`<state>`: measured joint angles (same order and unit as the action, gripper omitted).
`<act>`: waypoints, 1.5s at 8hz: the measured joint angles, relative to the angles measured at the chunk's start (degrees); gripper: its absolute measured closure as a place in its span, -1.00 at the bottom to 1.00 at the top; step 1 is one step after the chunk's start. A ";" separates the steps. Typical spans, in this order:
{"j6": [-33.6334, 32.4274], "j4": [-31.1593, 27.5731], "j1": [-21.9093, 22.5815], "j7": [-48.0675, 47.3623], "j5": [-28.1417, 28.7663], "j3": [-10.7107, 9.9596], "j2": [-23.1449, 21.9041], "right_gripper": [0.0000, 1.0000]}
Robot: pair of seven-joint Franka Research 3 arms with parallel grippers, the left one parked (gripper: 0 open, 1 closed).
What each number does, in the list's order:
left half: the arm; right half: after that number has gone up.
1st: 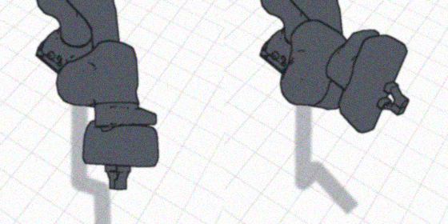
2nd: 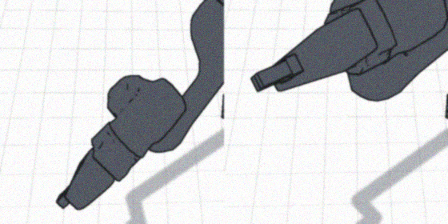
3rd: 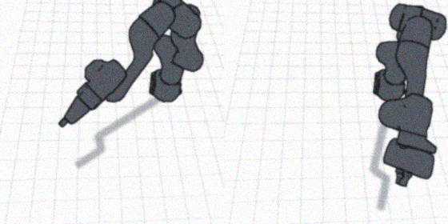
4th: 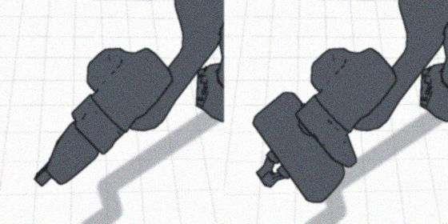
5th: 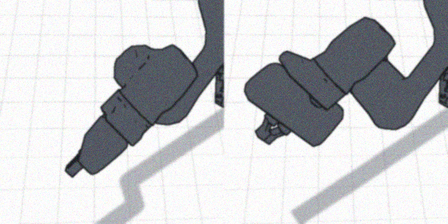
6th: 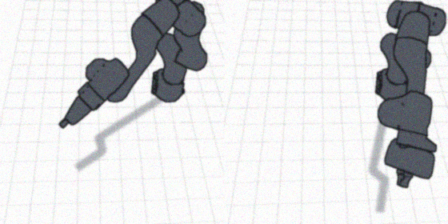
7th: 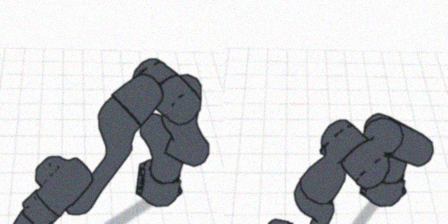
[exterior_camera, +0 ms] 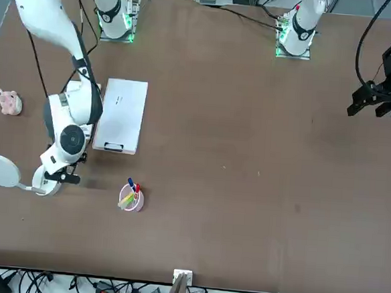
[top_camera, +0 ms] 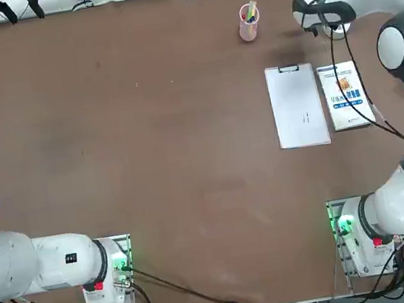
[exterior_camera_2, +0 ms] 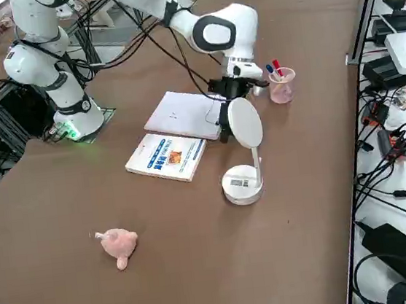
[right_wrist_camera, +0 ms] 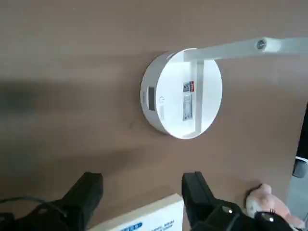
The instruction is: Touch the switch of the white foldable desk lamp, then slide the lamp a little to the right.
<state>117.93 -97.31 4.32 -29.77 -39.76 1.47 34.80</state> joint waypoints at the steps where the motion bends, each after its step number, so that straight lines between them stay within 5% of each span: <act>1: 1.32 0.01 -1.06 -0.01 -0.44 -0.06 0.87 -1.00; 12: 9.28 2.98 -3.46 0.06 -6.95 -0.02 6.50 -1.00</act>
<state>127.21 -94.33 0.86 -29.72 -46.71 1.45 41.30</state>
